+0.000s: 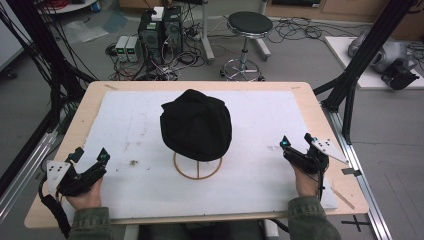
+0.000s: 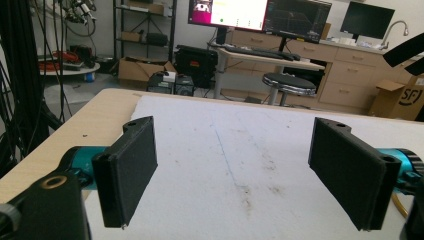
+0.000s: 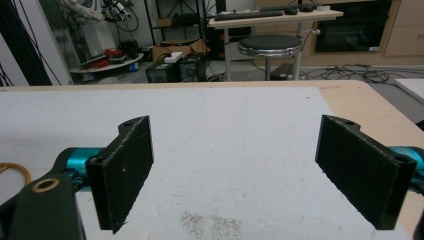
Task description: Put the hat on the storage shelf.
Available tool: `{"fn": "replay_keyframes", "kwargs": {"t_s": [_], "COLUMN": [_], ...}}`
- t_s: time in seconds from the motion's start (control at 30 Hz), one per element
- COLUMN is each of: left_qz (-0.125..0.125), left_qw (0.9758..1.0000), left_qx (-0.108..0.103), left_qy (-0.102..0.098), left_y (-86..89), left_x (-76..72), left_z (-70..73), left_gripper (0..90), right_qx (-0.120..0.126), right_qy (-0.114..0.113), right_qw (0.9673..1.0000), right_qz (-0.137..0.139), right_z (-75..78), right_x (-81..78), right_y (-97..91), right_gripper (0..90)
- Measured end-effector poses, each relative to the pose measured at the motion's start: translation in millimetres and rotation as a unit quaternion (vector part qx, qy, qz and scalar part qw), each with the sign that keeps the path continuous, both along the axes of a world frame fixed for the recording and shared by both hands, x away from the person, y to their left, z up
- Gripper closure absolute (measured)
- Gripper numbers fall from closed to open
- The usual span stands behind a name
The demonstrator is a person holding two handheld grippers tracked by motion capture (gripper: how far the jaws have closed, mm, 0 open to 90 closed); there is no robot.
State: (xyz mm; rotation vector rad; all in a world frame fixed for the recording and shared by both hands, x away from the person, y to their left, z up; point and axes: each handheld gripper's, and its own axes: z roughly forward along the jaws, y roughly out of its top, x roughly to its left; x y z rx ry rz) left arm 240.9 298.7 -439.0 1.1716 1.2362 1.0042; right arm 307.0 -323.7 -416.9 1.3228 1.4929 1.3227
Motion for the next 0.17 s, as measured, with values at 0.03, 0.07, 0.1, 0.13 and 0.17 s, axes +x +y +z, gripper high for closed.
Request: {"fn": "replay_keyframes", "kwargs": {"t_s": [0.03, 0.07, 0.1, 0.13, 0.17], "left_qz": [0.0, -0.001, -0.001, -0.001, -0.001], "left_qw": [1.0, 1.0, 1.0, 1.0, 1.0], "left_qx": [0.0, 0.0, 0.0, 0.0, 0.0], "left_qy": [0.0, 0.002, 0.001, 0.002, 0.002], "left_y": [0.1, 0.3, 0.2, 0.3, 0.3], "left_x": [0.1, 0.2, 0.3, 0.5, 0.5], "left_z": [0.0, 0.0, -0.1, -0.2, -0.2], "left_gripper": [19.6, 19.6, 19.6, 19.5, 19.5], "right_qx": [-0.001, 0.0, -0.001, -0.002, -0.002], "right_qy": [0.0, 0.001, 0.001, 0.001, 0.001], "right_qw": [1.0, 1.0, 1.0, 1.0, 1.0], "right_qz": [0.001, 0.001, 0.001, 0.001, 0.001], "right_z": [-0.1, 0.0, -0.1, -0.2, -0.2], "right_x": [0.2, 0.1, 0.4, 0.6, 0.6], "right_y": [-0.1, -0.1, -0.2, -0.3, -0.3], "right_gripper": [14.9, 14.9, 14.8, 14.8, 14.8]}}
